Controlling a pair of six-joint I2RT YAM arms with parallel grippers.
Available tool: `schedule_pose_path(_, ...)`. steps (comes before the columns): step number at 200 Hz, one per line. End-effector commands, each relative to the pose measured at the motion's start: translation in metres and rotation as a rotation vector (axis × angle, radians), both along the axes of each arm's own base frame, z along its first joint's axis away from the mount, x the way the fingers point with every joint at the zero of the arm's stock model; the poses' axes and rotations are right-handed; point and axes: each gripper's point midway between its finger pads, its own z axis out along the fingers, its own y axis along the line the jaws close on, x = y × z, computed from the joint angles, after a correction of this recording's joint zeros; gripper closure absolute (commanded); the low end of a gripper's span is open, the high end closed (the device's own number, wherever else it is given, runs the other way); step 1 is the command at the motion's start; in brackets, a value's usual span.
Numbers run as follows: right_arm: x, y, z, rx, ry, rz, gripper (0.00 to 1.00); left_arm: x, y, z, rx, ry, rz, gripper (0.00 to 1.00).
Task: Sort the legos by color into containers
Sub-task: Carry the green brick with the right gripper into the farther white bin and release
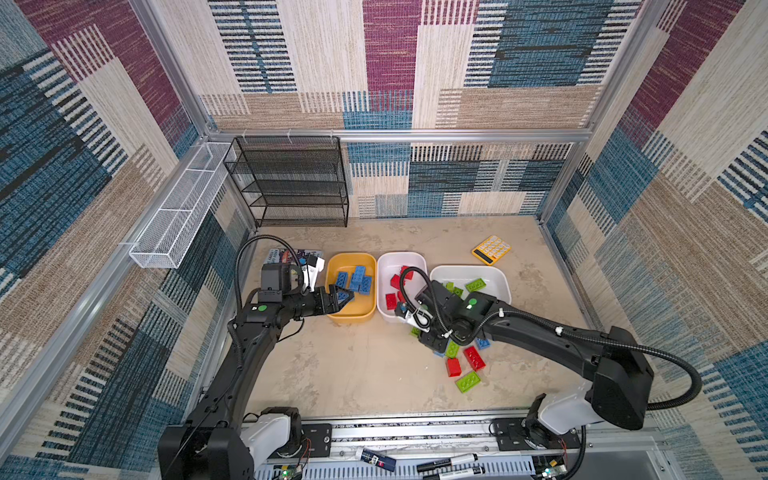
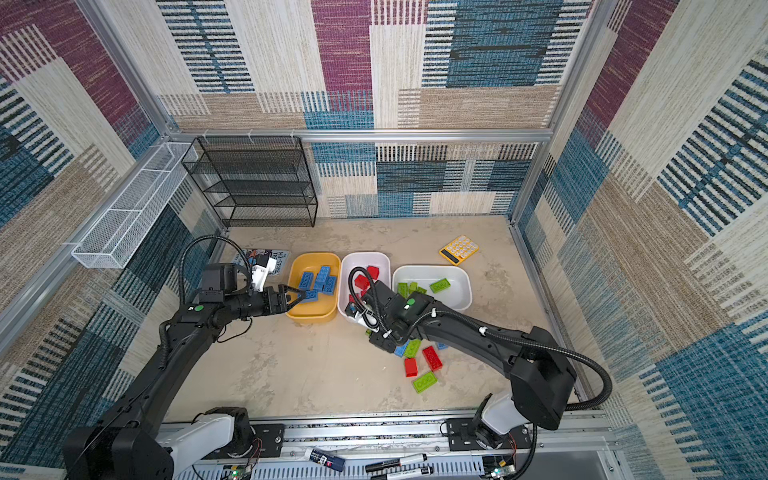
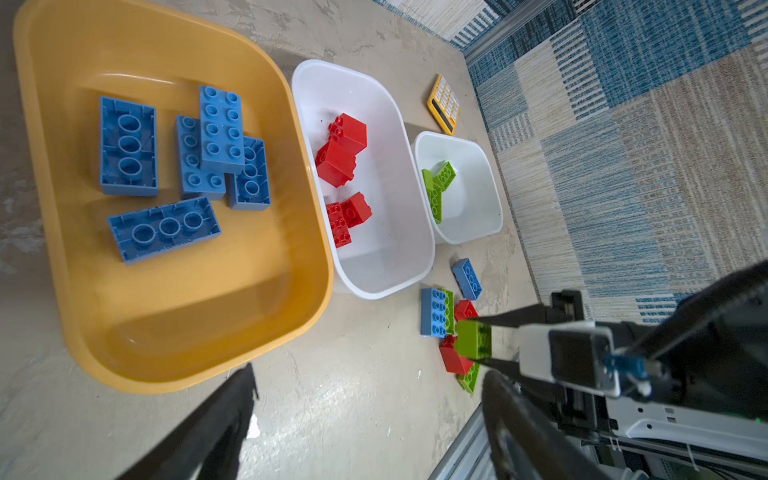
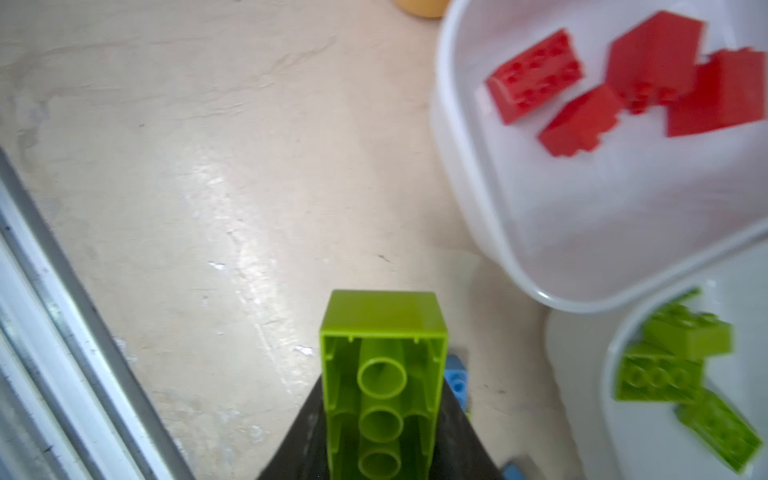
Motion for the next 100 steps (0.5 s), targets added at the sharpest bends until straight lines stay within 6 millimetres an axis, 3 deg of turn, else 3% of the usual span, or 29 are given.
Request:
schedule_pose_path(1, 0.028, -0.036, 0.014, -0.049, -0.068, -0.056, 0.72, 0.006, -0.008, 0.018, -0.076, -0.030, -0.014, 0.13)
schedule_pose_path(23, 0.067, -0.082, 0.027, -0.077, -0.136, -0.173, 0.72, 0.009, -0.011, 0.027, -0.115, -0.046, -0.009, 0.13)
schedule_pose_path(49, 0.099, -0.123, 0.022, -0.108, -0.167, -0.267, 0.71, 0.010, -0.013, 0.028, -0.129, -0.050, -0.005, 0.13)
schedule_pose_path(69, 0.122, -0.142, 0.012, -0.069, -0.159, -0.343, 0.71, 0.012, -0.014, 0.027, -0.130, -0.046, -0.008, 0.13)
schedule_pose_path(100, 0.146, -0.155, -0.018, -0.037, -0.100, -0.408, 0.71, 0.015, -0.013, 0.031, -0.124, -0.054, -0.005, 0.14)
